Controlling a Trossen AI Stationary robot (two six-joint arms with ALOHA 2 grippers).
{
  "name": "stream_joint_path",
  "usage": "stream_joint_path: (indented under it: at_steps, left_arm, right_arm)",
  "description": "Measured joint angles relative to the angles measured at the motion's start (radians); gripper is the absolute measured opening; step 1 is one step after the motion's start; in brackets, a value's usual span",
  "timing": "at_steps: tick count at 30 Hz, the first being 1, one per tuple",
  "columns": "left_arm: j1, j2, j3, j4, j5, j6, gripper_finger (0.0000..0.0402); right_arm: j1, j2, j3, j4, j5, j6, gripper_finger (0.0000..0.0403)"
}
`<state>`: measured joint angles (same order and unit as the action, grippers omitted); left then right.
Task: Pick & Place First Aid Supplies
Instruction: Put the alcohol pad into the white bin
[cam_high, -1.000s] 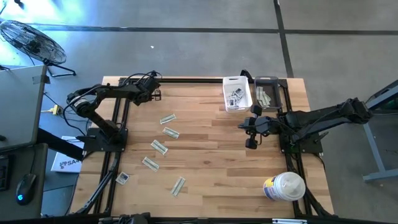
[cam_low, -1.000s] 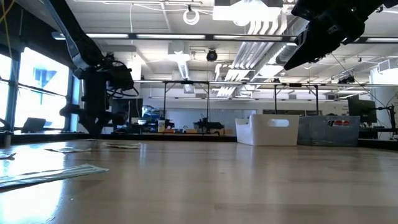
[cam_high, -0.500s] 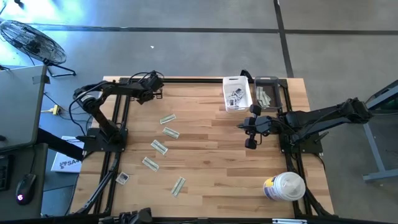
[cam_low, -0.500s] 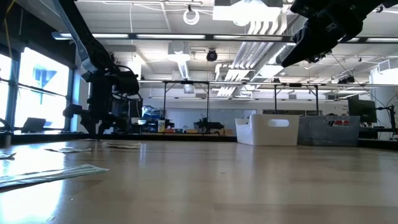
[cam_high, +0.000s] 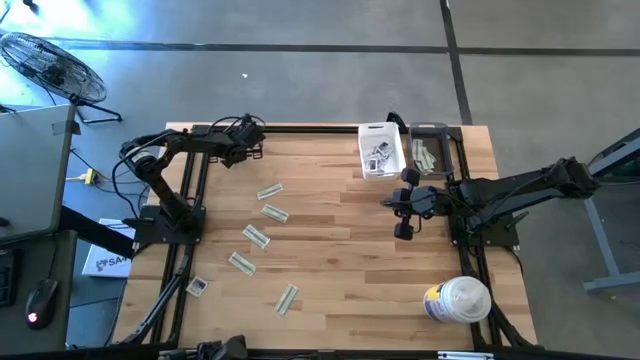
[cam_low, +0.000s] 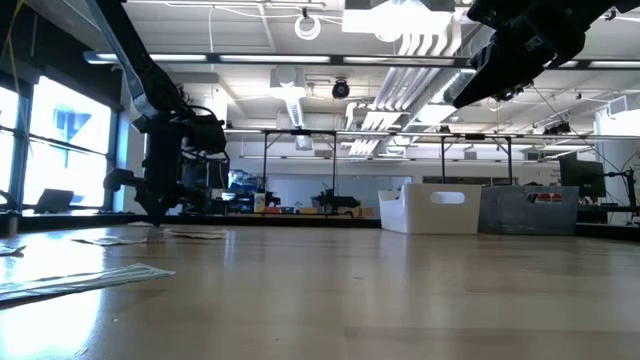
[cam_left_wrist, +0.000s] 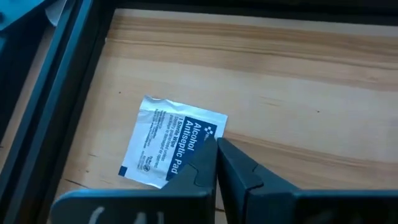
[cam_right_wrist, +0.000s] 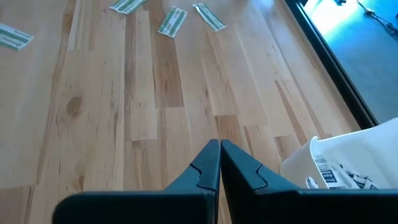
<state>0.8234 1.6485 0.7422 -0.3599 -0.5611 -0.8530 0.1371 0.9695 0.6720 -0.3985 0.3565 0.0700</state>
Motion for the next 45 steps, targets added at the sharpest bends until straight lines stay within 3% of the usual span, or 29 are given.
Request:
stream_joint_path:
  at_steps: [6,16,19,24,34,41,45]
  left_arm:
    - [-0.014,-0.011,-0.002,0.003,0.018,0.023,0.0002]
    - [-0.163,-0.091,-0.004,0.184,0.095,0.090,0.0001]
    - [-0.181,-0.096,-0.003,0.169,0.096,0.097,0.0001]
    - [-0.149,-0.096,-0.003,0.100,0.067,0.087,0.0012]
    - [-0.049,-0.021,-0.003,0.134,0.081,0.060,0.0105]
    - [-0.053,0.058,0.001,0.163,0.049,0.037,0.0108]
    - [-0.059,0.066,0.001,0.167,0.038,0.036,0.0082]
  right_arm:
    - [0.000,0.000,0.000,-0.001,-0.034,0.008,0.0007]
    - [0.000,0.000,0.000,-0.001,-0.031,0.003,0.0005]
    - [0.000,0.000,0.000,-0.001,-0.027,0.003,0.0005]
    - [0.000,0.000,0.000,0.000,-0.027,0.000,0.0005]
    - [0.000,0.000,0.000,0.000,-0.024,-0.002,0.0004]
    - [0.000,0.000,0.000,0.000,-0.024,0.000,0.0004]
    - [0.000,0.000,0.000,0.000,-0.024,0.000,0.0005]
